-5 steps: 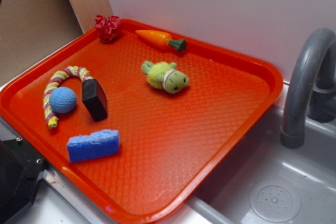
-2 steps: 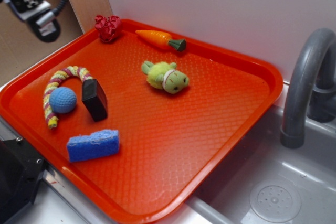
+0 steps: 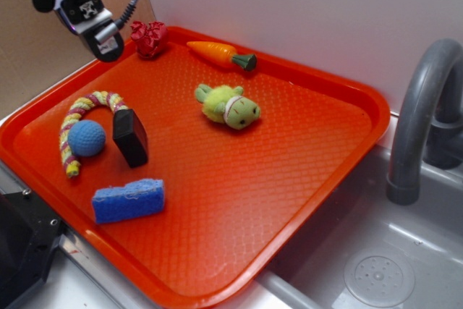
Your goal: Grab the black box.
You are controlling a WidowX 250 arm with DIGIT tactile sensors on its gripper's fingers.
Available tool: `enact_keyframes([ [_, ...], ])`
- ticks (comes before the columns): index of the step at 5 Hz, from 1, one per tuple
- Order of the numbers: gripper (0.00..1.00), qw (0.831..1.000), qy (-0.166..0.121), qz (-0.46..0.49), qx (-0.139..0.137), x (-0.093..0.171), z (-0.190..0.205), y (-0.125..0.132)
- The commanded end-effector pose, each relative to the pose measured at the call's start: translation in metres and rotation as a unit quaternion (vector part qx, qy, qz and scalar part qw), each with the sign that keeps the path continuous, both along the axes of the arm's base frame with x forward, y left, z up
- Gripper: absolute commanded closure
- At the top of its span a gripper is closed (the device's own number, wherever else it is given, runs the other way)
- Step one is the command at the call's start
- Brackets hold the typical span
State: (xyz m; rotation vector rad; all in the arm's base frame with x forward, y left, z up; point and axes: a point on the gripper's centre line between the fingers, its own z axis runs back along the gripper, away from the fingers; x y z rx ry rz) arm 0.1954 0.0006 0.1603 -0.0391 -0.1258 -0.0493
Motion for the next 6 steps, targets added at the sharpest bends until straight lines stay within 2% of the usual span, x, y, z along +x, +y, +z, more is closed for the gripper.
enact_keyframes([
  [1,0.0,0.967,0.001,0.252,-0.025,0.003,-0.031,0.0],
  [2,0.0,0.927,0.01,0.371,-0.055,0.009,-0.055,0.007],
  [3,0.0,0.873,0.004,0.483,-0.068,0.006,-0.074,0.01],
  [4,0.0,0.815,0.009,0.576,-0.064,-0.009,-0.089,0.007],
  [5,0.0,0.821,0.017,0.568,-0.058,-0.013,-0.104,0.004],
  [6,0.0,0.82,0.025,0.569,-0.054,-0.001,-0.115,0.007],
])
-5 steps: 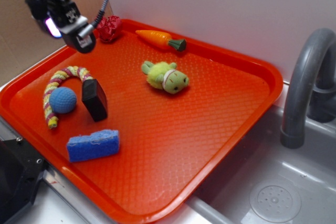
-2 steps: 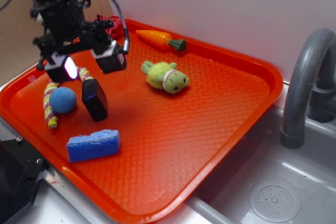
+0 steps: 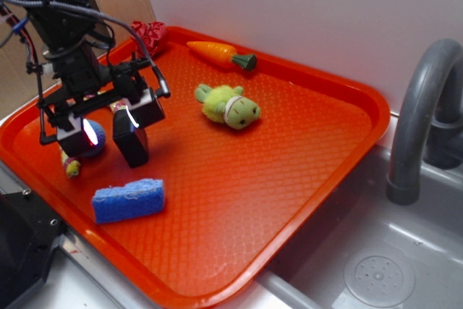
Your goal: Grab the black box.
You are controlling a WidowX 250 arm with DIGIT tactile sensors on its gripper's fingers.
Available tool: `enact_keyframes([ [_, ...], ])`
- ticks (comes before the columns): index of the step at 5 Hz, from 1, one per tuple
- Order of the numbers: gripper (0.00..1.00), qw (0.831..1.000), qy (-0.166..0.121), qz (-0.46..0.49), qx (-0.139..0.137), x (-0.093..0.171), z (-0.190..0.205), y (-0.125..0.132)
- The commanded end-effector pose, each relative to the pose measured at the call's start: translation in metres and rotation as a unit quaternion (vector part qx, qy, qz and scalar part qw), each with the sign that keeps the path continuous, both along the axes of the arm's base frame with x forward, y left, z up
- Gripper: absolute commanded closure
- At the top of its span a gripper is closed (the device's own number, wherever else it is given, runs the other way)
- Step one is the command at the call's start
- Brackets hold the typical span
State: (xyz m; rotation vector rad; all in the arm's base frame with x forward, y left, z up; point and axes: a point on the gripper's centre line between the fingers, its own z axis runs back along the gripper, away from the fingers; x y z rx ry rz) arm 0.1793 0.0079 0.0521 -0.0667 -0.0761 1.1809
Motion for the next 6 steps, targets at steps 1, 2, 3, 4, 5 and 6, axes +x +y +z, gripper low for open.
enact_keyframes([
  [1,0.0,1.0,0.005,-0.018,0.007,0.026,-0.016,0.002],
  [2,1.0,0.999,0.008,-0.033,-0.001,0.028,-0.016,0.001],
  [3,1.0,0.994,0.034,-0.099,-0.021,0.027,0.005,-0.001],
  [4,1.0,0.978,-0.009,-0.207,-0.012,0.024,0.056,0.003],
  [5,1.0,0.944,-0.013,-0.327,0.028,0.022,0.106,0.018],
  [6,1.0,0.894,-0.05,-0.439,0.077,0.026,0.158,0.027],
])
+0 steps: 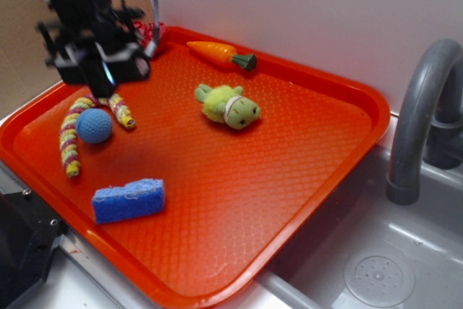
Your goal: Grab the black box.
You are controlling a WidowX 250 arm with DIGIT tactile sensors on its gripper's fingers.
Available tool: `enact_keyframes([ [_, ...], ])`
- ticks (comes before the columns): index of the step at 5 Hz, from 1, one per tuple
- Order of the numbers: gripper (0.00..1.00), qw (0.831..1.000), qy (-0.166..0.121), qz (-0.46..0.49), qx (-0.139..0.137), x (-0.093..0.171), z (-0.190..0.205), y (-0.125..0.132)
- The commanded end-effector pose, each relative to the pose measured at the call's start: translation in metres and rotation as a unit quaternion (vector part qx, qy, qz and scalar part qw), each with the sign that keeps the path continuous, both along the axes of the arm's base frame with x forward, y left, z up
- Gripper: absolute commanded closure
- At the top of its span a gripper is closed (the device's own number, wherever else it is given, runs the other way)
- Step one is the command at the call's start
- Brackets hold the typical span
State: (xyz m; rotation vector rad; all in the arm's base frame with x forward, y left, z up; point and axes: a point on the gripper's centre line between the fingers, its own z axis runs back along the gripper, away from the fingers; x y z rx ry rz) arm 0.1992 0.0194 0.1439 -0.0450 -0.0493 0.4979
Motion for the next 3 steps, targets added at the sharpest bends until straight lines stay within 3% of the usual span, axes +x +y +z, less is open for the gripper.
enact_keyframes([
  [1,1.0,0.974,-0.052,-0.208,0.067,0.002,0.104,0.014],
  [2,1.0,0.976,-0.015,-0.209,0.057,0.002,0.093,0.009],
  [3,1.0,0.976,-0.008,-0.209,0.054,0.0,0.091,0.007],
])
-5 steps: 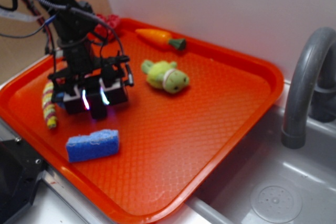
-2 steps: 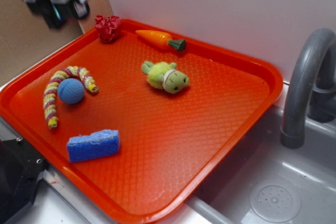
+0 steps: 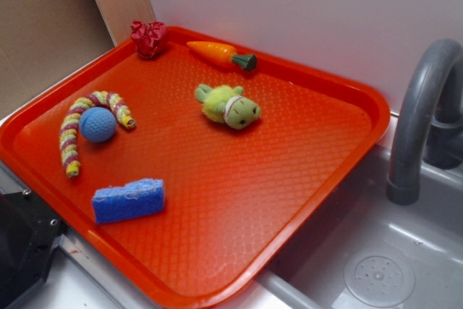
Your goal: Grab the black box.
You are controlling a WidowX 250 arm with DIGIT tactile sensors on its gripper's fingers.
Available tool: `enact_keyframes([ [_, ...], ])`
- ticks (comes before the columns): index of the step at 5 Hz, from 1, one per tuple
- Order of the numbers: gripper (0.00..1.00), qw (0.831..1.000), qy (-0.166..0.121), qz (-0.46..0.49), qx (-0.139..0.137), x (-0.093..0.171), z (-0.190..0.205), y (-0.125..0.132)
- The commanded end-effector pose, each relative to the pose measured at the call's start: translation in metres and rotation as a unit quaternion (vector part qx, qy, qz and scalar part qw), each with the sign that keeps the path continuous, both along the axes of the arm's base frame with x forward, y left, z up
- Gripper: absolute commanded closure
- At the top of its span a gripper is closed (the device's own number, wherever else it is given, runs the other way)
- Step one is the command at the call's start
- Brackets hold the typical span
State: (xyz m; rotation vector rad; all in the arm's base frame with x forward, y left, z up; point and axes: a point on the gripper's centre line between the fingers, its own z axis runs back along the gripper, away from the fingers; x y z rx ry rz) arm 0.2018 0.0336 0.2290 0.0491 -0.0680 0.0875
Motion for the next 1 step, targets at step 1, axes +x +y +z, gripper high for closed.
enact_keyframes([
  [1,1.0,1.0,-0.003,-0.008,-0.013,-0.0069,0.0058,-0.0033],
])
